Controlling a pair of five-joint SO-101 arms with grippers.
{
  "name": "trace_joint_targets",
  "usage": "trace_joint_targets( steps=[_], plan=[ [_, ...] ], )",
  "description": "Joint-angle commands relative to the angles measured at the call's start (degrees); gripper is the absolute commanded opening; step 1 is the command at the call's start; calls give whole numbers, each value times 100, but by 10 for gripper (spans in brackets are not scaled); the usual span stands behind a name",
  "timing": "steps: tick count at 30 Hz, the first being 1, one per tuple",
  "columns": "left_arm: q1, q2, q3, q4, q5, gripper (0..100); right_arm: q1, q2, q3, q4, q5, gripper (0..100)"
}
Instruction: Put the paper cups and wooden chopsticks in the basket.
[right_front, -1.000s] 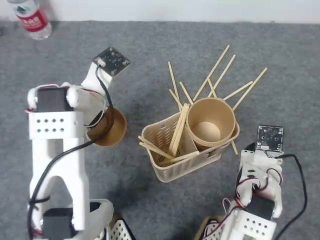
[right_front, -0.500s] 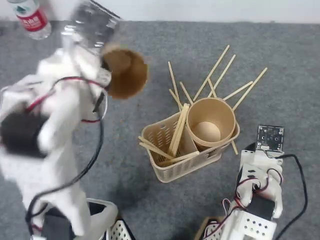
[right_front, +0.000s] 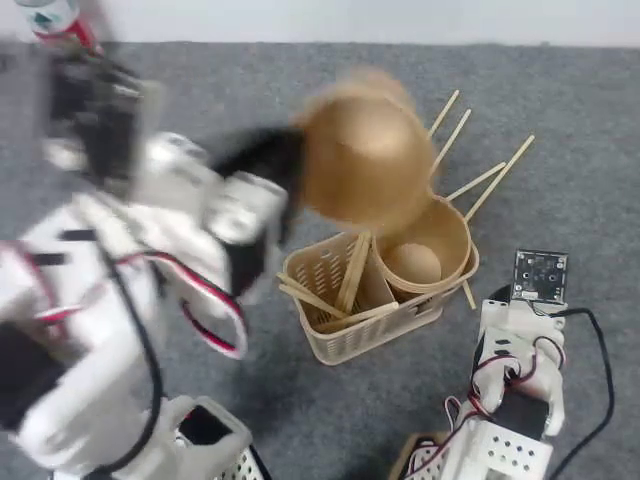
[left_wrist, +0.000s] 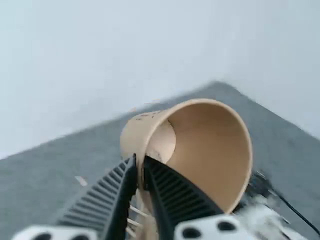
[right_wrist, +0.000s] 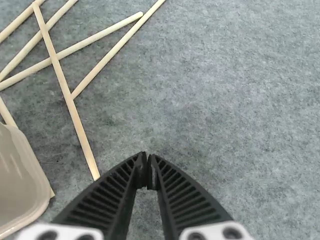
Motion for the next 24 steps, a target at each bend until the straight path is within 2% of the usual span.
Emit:
trace_joint_targets(
  steps=[1, 5, 7, 15, 21, 24],
  plan=[
    [1073, -18, 804, -114, 114, 10, -4, -75, -53, -127, 79, 8],
    [1187, -26, 1499, -308, 185, 10, -4, -75, -53, -127, 79, 8],
    [1196, -26, 1587, -264, 378, 10, -4, -75, -53, -171, 79, 8],
    [1160, -18, 2053, 0, 396, 10, -4, -75, 79, -426, 88, 8],
    [1143, -35, 3380, -703, 404, 13, -4, -75, 79, -426, 88, 8],
    [879, -70, 3503, -791, 422, 87, -4, -75, 79, -426, 88, 8]
  ],
)
